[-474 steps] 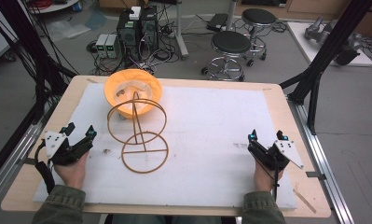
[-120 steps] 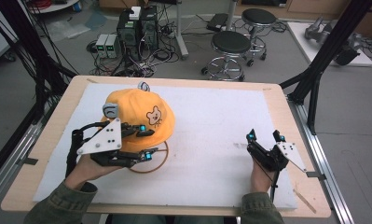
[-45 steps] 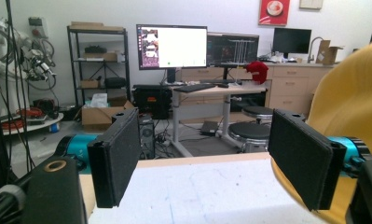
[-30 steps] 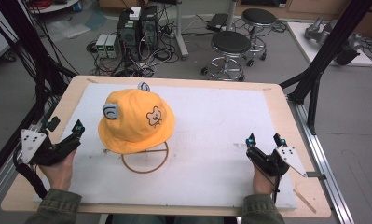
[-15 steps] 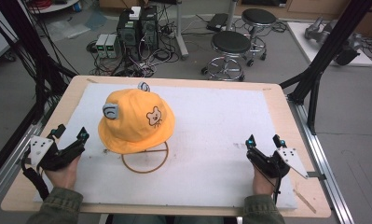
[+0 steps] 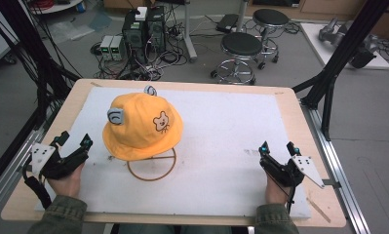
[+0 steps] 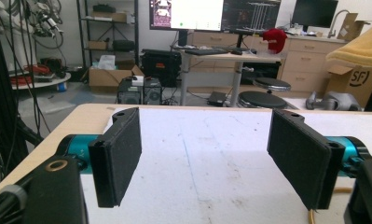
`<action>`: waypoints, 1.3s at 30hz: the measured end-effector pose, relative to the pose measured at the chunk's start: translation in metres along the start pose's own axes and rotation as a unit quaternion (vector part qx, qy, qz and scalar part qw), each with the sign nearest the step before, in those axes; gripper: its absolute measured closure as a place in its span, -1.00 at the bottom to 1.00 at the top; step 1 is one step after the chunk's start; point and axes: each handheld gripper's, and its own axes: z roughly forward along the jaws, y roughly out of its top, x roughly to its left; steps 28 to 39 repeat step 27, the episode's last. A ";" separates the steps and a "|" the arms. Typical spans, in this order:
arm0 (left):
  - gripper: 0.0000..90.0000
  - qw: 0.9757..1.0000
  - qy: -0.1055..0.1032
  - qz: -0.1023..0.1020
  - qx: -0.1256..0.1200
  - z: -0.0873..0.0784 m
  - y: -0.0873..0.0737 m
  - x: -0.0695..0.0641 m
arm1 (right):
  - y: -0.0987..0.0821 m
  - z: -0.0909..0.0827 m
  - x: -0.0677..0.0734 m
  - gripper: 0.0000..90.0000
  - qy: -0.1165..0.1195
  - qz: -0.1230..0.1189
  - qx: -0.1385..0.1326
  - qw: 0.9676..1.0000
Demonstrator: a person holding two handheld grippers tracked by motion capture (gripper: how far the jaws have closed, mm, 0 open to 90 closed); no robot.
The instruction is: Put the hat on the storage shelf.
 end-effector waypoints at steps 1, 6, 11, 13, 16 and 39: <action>-0.41 1.000 0.000 -0.002 -0.003 0.000 0.000 0.000 | 0.000 0.000 0.000 -0.78 0.000 0.000 0.000 1.000; -0.41 1.000 -0.001 0.001 0.000 0.000 -0.001 0.001 | -0.001 0.001 0.000 -0.78 0.002 -0.002 0.005 1.000; -0.40 1.000 -0.002 -0.001 0.001 0.001 -0.002 0.001 | -0.001 0.001 0.000 -0.78 0.005 -0.002 0.007 1.000; -0.40 1.000 -0.002 -0.002 0.003 0.001 -0.002 0.002 | -0.001 0.002 0.001 -0.78 0.007 0.000 0.009 1.000; -0.38 1.000 -0.003 -0.004 0.005 0.001 -0.003 0.004 | -0.001 0.002 0.001 -0.78 0.008 0.001 0.010 1.000; -0.36 1.000 -0.005 -0.014 0.007 0.002 -0.005 0.007 | -0.002 0.001 0.001 -0.78 0.007 0.000 0.013 1.000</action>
